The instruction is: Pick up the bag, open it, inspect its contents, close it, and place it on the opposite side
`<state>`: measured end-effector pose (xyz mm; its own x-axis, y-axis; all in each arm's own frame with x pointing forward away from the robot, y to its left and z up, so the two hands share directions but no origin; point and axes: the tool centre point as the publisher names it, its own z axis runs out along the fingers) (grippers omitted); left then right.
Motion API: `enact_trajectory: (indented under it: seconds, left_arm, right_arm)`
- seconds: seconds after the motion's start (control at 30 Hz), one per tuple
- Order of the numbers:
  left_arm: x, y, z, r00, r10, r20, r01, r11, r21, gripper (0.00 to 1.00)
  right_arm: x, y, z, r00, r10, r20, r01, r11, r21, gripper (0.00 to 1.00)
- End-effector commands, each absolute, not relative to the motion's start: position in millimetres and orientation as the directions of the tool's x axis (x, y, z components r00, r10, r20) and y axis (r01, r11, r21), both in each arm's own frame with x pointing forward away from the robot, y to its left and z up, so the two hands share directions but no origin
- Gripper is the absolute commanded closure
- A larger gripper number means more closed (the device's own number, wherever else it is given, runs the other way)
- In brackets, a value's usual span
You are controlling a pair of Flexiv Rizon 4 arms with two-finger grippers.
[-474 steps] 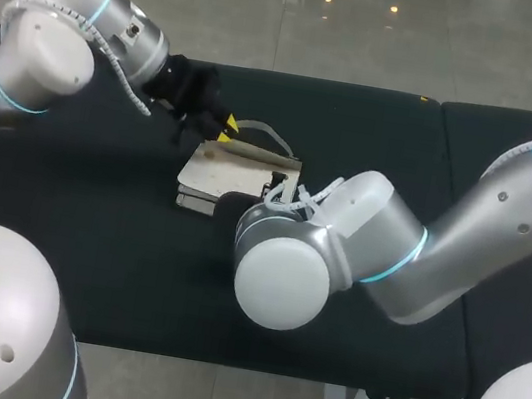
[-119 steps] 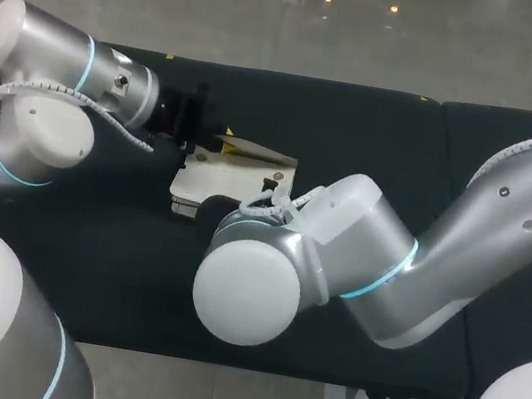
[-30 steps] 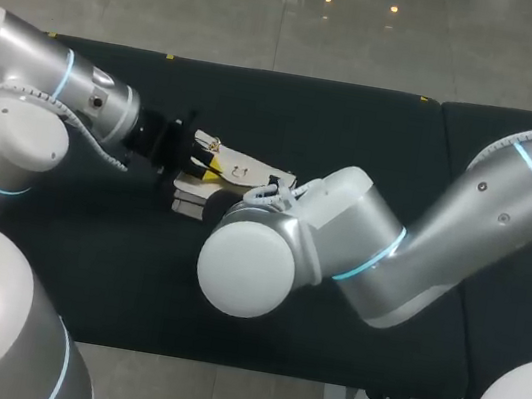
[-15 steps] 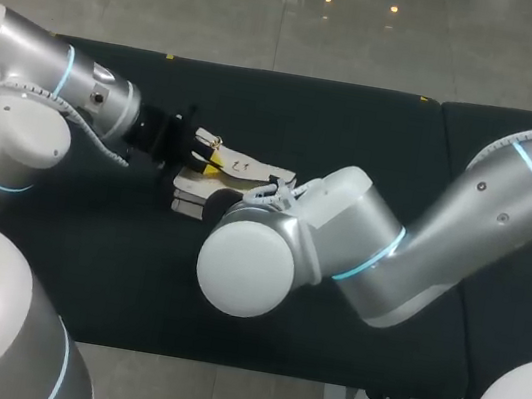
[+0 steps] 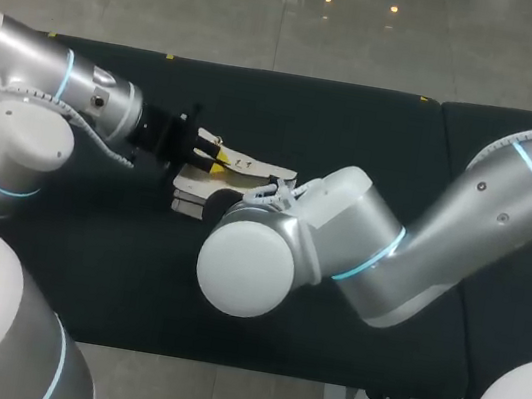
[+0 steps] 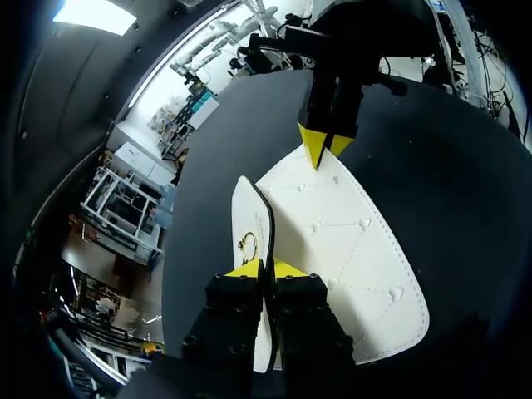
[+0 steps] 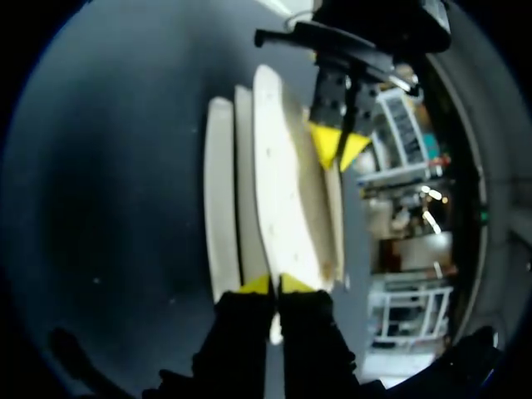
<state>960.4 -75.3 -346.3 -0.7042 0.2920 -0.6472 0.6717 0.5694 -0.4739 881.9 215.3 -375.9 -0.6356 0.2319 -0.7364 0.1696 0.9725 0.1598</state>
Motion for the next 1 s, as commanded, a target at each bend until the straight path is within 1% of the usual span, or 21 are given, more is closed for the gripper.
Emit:
enact_trajectory:
  seconds: [0.03, 0.27, 0.47, 0.7, 0.9, 0.93, 0.97, 1.0]
  left_arm:
    - [960.4, -75.6, -353.5, -0.704, 0.305, -0.641, 0.672, 0.575, -0.465, 1.00]
    - [955.3, -62.7, -365.0, -0.723, 0.317, -0.614, 0.655, 0.598, -0.462, 1.00]
    - [964.2, -59.5, -372.0, -0.734, 0.300, -0.609, 0.631, 0.632, -0.449, 1.00]
    - [966.2, -71.1, -370.4, -0.720, 0.310, -0.620, 0.655, 0.597, -0.462, 1.00]
    - [966.5, -77.9, -368.0, -0.705, 0.328, -0.629, 0.670, 0.599, -0.438, 1.00]
    - [967.0, -77.8, -368.3, -0.705, 0.328, -0.629, 0.670, 0.600, -0.437, 0.98]
    - [967.8, -76.8, -368.0, -0.705, 0.327, -0.629, 0.669, 0.601, -0.437, 0.76]
    - [967.9, -75.3, -367.0, -0.706, 0.322, -0.631, 0.667, 0.602, -0.439, 0.67]
  right_arm:
    - [882.0, 217.3, -377.9, -0.633, 0.232, -0.738, 0.172, 0.972, 0.158, 1.00]
    - [882.0, 217.3, -377.9, -0.633, 0.232, -0.738, 0.172, 0.972, 0.158, 1.00]
    - [882.0, 217.3, -377.9, -0.633, 0.232, -0.738, 0.172, 0.972, 0.158, 1.00]
    - [882.0, 217.3, -377.9, -0.633, 0.232, -0.738, 0.172, 0.972, 0.158, 1.00]
    - [882.0, 217.3, -377.9, -0.633, 0.232, -0.738, 0.172, 0.972, 0.158, 1.00]
    - [882.0, 217.3, -377.9, -0.633, 0.232, -0.738, 0.172, 0.972, 0.158, 1.00]
    - [882.0, 217.3, -377.9, -0.633, 0.232, -0.738, 0.172, 0.972, 0.158, 1.00]
    - [882.0, 217.3, -377.9, -0.633, 0.232, -0.738, 0.172, 0.972, 0.158, 1.00]
